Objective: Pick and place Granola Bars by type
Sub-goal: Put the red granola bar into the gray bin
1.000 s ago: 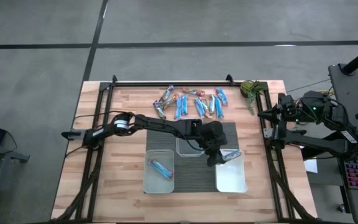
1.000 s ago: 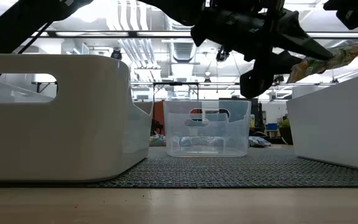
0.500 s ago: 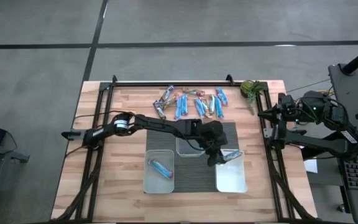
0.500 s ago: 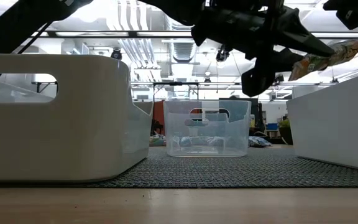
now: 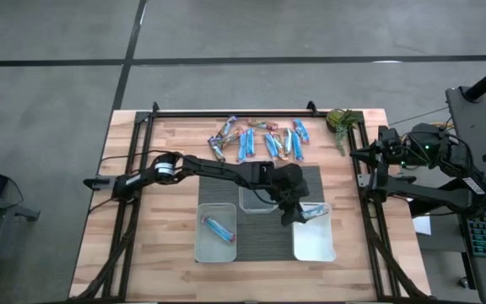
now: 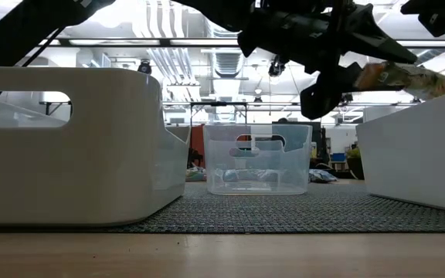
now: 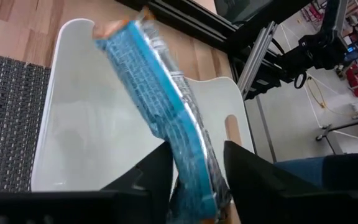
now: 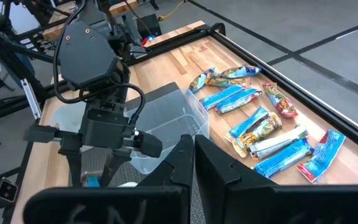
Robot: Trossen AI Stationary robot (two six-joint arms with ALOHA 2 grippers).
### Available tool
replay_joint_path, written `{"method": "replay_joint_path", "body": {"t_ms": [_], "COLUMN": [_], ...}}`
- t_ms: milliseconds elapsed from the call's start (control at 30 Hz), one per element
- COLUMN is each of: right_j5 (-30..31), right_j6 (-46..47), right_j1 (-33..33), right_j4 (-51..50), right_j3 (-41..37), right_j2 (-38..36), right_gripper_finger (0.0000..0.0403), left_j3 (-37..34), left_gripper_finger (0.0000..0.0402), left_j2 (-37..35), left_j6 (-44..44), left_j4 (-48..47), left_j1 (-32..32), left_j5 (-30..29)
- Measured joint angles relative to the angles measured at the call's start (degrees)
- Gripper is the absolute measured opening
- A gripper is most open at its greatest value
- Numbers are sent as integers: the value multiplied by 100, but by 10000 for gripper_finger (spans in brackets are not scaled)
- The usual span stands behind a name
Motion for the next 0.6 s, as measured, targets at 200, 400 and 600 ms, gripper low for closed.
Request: {"method": "replay_joint_path", "body": {"t_ms": [200, 400, 600], "right_j5": [-1, -2, -2], "right_j6": [-5, -20, -22], "right_j1": [0, -1, 1], "right_j4": [0, 0, 0], "right_j3": [0, 0, 0], "right_j2": [0, 2, 2], "right_gripper_finger": [8, 8, 8], "left_j3": [0, 0, 0], "left_gripper_finger": [154, 154, 154], "left_j2": [0, -2, -2], "left_j6": [18, 18, 15], "left_j4": [0, 0, 0], "left_j1": [0, 0, 0], "left_j5": [90, 97, 106]}}
